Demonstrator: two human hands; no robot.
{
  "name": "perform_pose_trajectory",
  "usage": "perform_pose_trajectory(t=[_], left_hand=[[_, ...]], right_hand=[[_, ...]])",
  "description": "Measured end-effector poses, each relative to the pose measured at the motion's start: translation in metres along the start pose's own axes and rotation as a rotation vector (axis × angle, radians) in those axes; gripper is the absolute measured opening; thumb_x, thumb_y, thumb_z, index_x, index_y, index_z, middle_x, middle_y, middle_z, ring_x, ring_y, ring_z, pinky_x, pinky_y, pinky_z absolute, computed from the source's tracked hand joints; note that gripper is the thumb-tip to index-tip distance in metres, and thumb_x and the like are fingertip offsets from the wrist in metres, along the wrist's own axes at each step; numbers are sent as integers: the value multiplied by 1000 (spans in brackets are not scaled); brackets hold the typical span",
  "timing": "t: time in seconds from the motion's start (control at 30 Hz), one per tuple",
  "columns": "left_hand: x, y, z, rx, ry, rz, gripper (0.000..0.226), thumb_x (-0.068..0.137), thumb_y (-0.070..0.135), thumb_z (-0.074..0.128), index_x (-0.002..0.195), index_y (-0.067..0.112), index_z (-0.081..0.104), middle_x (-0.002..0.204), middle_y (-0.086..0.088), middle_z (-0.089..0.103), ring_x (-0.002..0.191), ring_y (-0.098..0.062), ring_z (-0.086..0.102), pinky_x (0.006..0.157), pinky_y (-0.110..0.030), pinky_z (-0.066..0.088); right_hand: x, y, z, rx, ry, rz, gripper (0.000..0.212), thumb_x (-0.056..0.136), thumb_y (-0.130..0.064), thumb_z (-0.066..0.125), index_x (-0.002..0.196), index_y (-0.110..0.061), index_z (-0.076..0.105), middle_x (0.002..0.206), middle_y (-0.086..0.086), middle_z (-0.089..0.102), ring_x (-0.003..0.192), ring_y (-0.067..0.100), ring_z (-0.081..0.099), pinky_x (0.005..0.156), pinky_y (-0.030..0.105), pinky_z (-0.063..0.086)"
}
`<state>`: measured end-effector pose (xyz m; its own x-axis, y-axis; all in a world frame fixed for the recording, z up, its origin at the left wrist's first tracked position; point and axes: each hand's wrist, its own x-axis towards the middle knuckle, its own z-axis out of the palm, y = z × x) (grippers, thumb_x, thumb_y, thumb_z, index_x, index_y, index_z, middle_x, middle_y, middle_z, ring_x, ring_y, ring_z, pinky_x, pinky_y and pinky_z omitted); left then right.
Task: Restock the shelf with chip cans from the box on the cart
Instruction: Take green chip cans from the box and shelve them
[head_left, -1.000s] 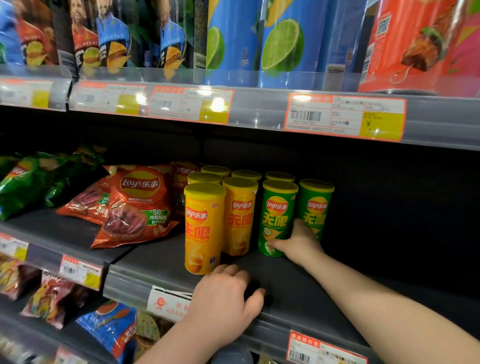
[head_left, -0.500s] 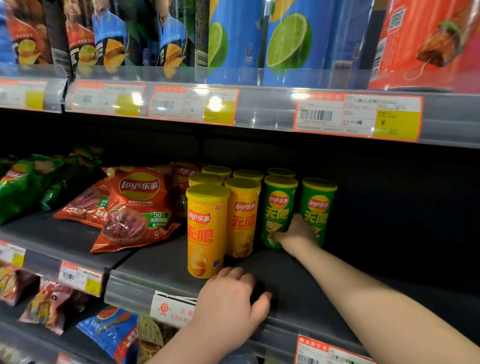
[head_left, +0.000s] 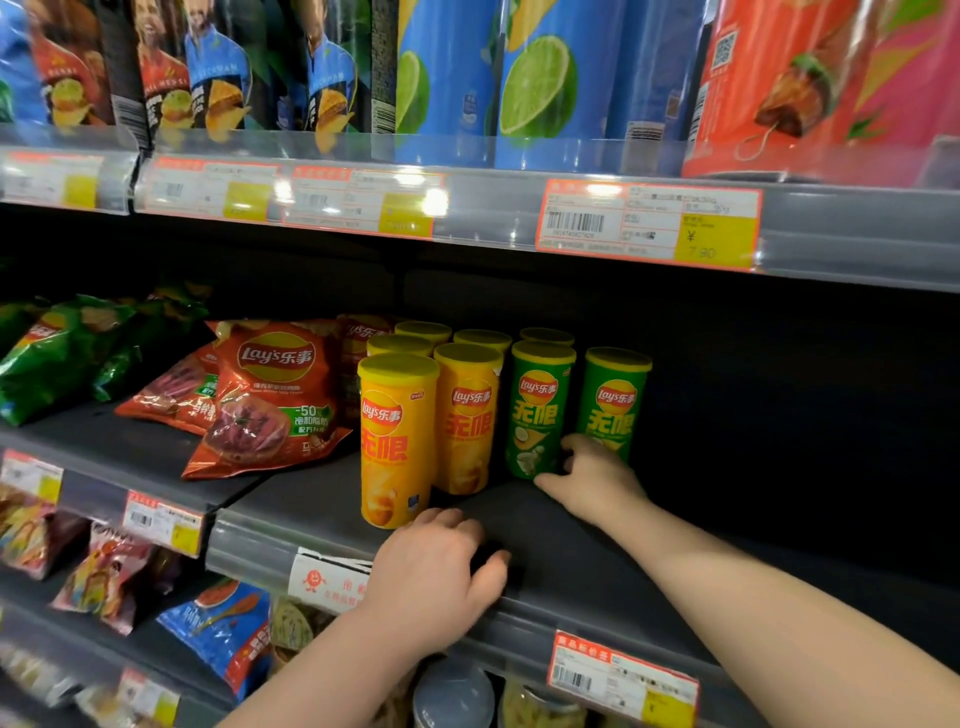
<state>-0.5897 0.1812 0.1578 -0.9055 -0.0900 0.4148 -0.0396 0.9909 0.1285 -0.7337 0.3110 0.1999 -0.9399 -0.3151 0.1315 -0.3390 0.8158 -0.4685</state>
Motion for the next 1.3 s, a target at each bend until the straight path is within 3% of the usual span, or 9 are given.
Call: perform_pose_trajectory(t=[0.1,0.2,0.27,0.5,0.6,0.8,0.97,1.13,1.3], left_hand=[[0,3,-4,8,15,-9,78,71,61,6,97,21,66,103,2,63,100,-20,57,78,-31,43],[-5,7,-8,62,15,-29,50,78,52,31,70,17,66,73,-3,65,70,-27,64,58,-32,50],[-14,9,-7,78,86,-57,38,79,47,42,63,17,60,64,-1,60,59,-26,61,50,-32,49],[-63,18,-18,101,128,-142,42,72,48,46,86,14,66,92,-3,65,86,-24,62,73,-32,55],[-85,14,-16,110,79,-191,44,71,46,47,90,12,67,90,-3,64,83,-25,62,70,-34,55],[-131,0,-10,176,-45,-314,45,69,50,44,87,16,67,81,1,62,70,-23,61,57,-32,51],[-169,-13,-5,210,-160,-394,45,67,50,41,86,17,65,79,0,59,69,-25,60,56,-34,49],[-215,-26,-10,249,-283,-474,47,84,49,43,116,17,52,115,-3,52,108,-27,50,88,-38,41],[-283,-51,-27,246,-377,-588,49,87,48,46,125,18,47,124,-4,48,118,-27,45,95,-36,36]], right_hand=[[-24,1,-8,-129,-55,-156,52,87,-44,60,133,-22,49,131,1,55,119,22,52,94,32,47],[-49,-3,-12,-254,-90,-333,45,90,-47,54,129,-24,51,132,-1,55,120,21,51,95,31,44],[-64,-8,-15,-315,-104,-412,43,91,-49,50,128,-27,50,133,-2,54,121,22,50,95,32,43],[-111,-24,-13,-285,-119,-721,44,90,-50,48,129,-29,49,126,-5,55,118,20,50,98,36,41],[-125,-32,-3,-306,-100,-855,33,89,-49,49,112,-27,55,110,-5,59,109,21,54,92,37,42],[-150,-43,26,-365,-134,-1022,36,90,-46,45,119,-26,53,120,-4,57,115,22,50,92,35,40],[-169,-53,53,-400,-216,-1067,37,90,-46,45,120,-25,51,120,-3,56,116,23,49,95,36,39],[-193,-68,89,-397,-268,-1080,34,90,-45,43,114,-23,53,115,-3,59,111,24,52,90,36,38],[-232,-99,130,-420,-357,-1066,32,90,-44,44,113,-24,51,117,-2,56,113,24,50,90,33,36]])
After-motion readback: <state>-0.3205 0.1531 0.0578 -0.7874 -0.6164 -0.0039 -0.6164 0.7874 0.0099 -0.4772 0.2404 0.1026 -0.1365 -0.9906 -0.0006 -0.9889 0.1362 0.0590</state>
